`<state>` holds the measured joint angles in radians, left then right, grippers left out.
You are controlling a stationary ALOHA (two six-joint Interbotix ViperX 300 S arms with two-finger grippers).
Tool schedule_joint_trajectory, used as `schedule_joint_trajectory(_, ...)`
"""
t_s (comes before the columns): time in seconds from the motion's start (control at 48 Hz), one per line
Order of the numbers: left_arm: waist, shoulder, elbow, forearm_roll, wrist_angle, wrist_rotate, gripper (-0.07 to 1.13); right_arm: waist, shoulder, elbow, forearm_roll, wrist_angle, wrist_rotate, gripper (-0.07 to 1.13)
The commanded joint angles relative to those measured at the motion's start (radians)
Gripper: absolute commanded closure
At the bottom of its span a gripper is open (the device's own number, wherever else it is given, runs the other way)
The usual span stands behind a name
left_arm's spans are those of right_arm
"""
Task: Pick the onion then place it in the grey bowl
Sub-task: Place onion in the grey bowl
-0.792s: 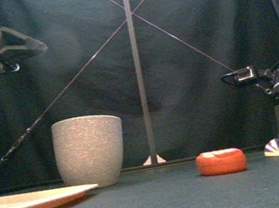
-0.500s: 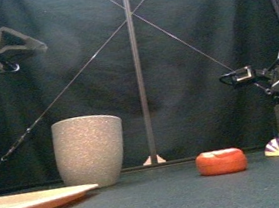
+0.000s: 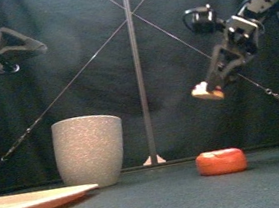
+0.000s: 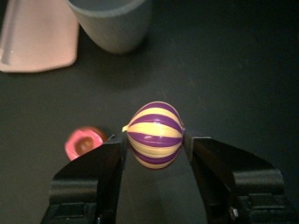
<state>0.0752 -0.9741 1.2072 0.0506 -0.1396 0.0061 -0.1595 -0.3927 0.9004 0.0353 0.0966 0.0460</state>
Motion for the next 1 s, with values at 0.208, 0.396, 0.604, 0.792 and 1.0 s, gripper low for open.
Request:
schedule_joint_trajectory(0.208,0.002,0.003,-0.014,0.000,-0.021,0.000,1.05,0.066,0.158,-0.196,-0.006,-0.190,-0.003,0.32)
schedule_joint_trajectory(0.396,0.005,0.003,-0.014,0.000,-0.031,0.000,1.05,0.061,0.313,-0.316,-0.021,-0.242,-0.005,0.32)
schedule_joint_trajectory(0.604,0.005,0.003,-0.006,0.000,-0.040,0.000,1.05,0.055,0.488,-0.488,-0.041,-0.253,-0.008,0.32)
schedule_joint_trajectory(0.792,0.008,0.003,0.000,0.002,-0.041,0.000,1.05,0.046,0.578,-0.588,-0.066,-0.239,-0.003,0.32)
schedule_joint_trajectory(1.0,0.012,0.003,0.012,0.000,-0.043,0.000,1.05,0.034,0.595,-0.606,-0.069,-0.235,-0.003,0.24)
